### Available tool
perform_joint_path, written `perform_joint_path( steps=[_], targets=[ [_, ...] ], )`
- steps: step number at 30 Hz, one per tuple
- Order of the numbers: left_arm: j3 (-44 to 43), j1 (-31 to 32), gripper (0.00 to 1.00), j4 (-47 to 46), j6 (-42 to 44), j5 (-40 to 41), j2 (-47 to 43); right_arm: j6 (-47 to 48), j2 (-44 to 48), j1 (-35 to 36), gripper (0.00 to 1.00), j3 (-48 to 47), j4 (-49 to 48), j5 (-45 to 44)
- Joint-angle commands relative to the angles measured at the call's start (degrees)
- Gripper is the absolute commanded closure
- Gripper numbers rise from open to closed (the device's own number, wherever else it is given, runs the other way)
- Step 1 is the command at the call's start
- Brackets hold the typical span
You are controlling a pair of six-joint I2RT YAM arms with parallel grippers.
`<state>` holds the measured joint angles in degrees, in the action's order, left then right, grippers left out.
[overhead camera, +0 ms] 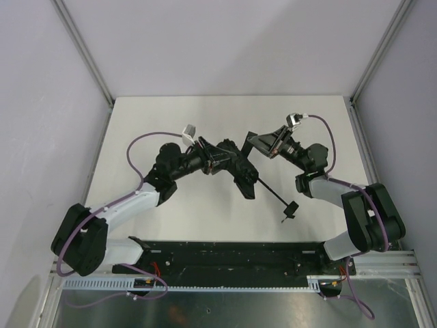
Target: Put away the umbrella
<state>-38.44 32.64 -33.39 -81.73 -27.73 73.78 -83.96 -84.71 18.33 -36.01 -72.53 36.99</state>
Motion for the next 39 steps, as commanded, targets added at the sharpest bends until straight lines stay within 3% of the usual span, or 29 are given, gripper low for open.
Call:
perform_joint_path(
  steps=[1,7,13,27,33,39],
  targets=[
    [-1.29,-0.87,1.0,16.26,8.88,-0.83,-2.88,-0.12,0.94,-0.08,1.0,-4.23,-16.34,1.29],
    [-3.76,-1.35,1.0,28.27,11.18,5.36,-3.74,-1.05,3.26,5.29,1.0,-3.76,-17.02,3.63],
    [-4.26,-1.72,1.0,34.46,8.87,9.37,-3.76,2.21,5.74,10.0,1.0,-1.58,-15.44,5.84],
    [-10.31,-3.35,1.0,42.04,11.11,10.11,0.04,31.99,17.56,19.07,1.0,-2.51,20.29,8.8],
    [-11.62,-3.3,1.0,43.3,10.87,10.0,0.07,50.35,18.95,26.16,1.0,-7.72,40.84,2.87],
    [-12.02,-3.36,1.0,43.97,11.03,9.62,-0.71,68.42,17.78,35.06,1.0,-12.16,58.04,-10.26]
  ],
)
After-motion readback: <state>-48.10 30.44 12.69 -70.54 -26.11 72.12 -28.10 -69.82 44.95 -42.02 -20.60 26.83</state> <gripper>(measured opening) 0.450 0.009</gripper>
